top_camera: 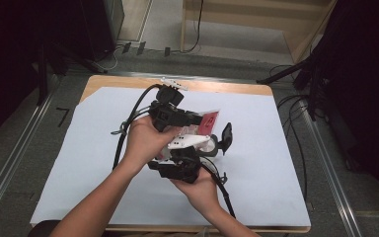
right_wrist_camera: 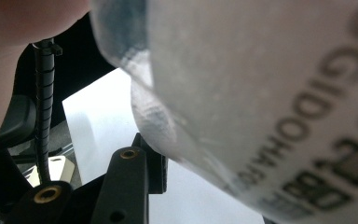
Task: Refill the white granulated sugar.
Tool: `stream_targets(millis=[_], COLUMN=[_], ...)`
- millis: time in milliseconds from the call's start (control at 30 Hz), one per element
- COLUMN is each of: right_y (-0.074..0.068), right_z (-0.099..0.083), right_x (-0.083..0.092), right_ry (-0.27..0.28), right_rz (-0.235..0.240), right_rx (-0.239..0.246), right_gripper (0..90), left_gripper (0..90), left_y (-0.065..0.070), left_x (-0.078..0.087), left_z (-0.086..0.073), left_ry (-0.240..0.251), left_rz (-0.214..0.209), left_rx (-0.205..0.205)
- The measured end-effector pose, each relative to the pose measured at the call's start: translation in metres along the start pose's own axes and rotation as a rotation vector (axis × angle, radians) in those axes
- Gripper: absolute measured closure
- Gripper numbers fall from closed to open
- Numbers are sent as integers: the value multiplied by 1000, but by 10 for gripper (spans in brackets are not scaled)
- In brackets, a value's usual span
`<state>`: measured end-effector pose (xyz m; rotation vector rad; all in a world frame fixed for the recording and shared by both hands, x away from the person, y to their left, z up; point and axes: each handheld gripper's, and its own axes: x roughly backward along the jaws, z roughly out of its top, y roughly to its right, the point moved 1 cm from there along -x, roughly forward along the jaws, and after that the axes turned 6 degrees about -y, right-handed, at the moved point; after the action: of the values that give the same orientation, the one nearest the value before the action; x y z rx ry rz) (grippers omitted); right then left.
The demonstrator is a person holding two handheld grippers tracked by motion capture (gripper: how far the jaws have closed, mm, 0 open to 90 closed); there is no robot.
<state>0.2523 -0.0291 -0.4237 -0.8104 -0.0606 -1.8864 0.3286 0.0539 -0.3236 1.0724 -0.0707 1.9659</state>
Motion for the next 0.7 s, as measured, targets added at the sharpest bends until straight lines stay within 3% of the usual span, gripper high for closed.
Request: stream_targets(millis=[133, 700], right_y=[-3, -4], right_z=[0, -1], right_x=[1, 1], right_ry=[21, 24], right_rz=[13, 10], right_rx=[-10, -8], right_gripper=[643, 641], left_gripper=[757, 760], left_y=[2, 3], left_x=[0, 0], left_z=[1, 1], left_ry=[-9, -9], left_rz=[-1, -2], left_rx=[-5, -17])
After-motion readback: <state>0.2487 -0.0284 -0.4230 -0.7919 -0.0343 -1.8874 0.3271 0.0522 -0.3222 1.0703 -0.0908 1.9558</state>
